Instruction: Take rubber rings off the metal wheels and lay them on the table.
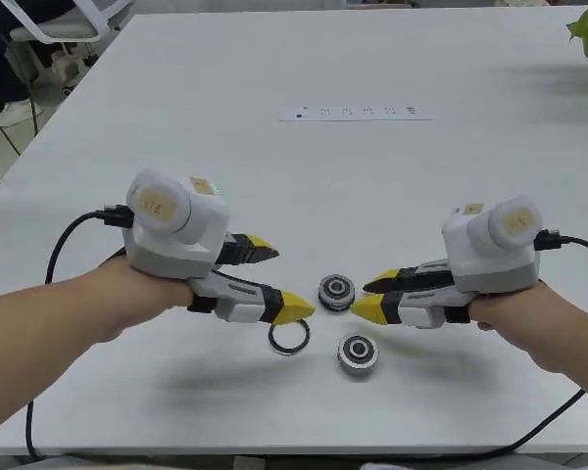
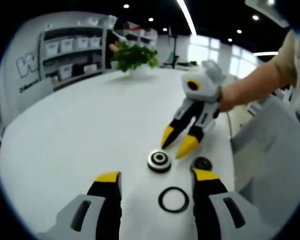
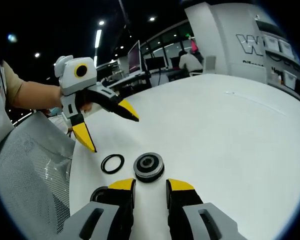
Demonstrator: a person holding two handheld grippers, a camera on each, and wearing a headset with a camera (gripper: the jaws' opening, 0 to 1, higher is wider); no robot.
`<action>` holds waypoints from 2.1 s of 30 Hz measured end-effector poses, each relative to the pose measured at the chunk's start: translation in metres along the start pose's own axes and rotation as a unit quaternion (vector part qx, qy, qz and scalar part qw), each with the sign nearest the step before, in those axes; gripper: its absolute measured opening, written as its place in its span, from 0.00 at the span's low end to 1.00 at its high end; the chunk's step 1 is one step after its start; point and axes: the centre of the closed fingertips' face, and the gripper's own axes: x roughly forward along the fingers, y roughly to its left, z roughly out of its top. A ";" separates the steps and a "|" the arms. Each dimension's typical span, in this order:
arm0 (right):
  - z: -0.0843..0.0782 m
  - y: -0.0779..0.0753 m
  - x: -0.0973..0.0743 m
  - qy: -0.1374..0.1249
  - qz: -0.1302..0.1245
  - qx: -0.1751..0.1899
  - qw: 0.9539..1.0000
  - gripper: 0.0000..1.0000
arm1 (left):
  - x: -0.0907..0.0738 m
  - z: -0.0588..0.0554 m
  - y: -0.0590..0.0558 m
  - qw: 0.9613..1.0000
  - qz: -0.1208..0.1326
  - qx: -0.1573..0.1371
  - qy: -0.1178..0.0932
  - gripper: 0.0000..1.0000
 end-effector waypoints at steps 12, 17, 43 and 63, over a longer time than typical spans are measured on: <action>-0.001 0.001 0.009 0.003 -0.001 -0.019 1.000 0.18 | 0.022 -0.006 -0.005 1.000 -0.009 -0.006 0.006 0.49; -0.002 -0.003 0.009 0.004 -0.007 -0.025 1.000 0.15 | 0.029 -0.006 -0.007 1.000 -0.014 -0.006 0.005 0.44; -0.004 -0.004 0.008 0.005 -0.015 -0.046 0.999 0.08 | 0.053 0.001 -0.007 0.999 -0.008 0.031 0.010 0.22; -0.005 -0.003 0.006 0.004 -0.021 -0.030 0.999 0.00 | 0.054 0.001 -0.005 0.996 0.012 0.084 0.008 0.14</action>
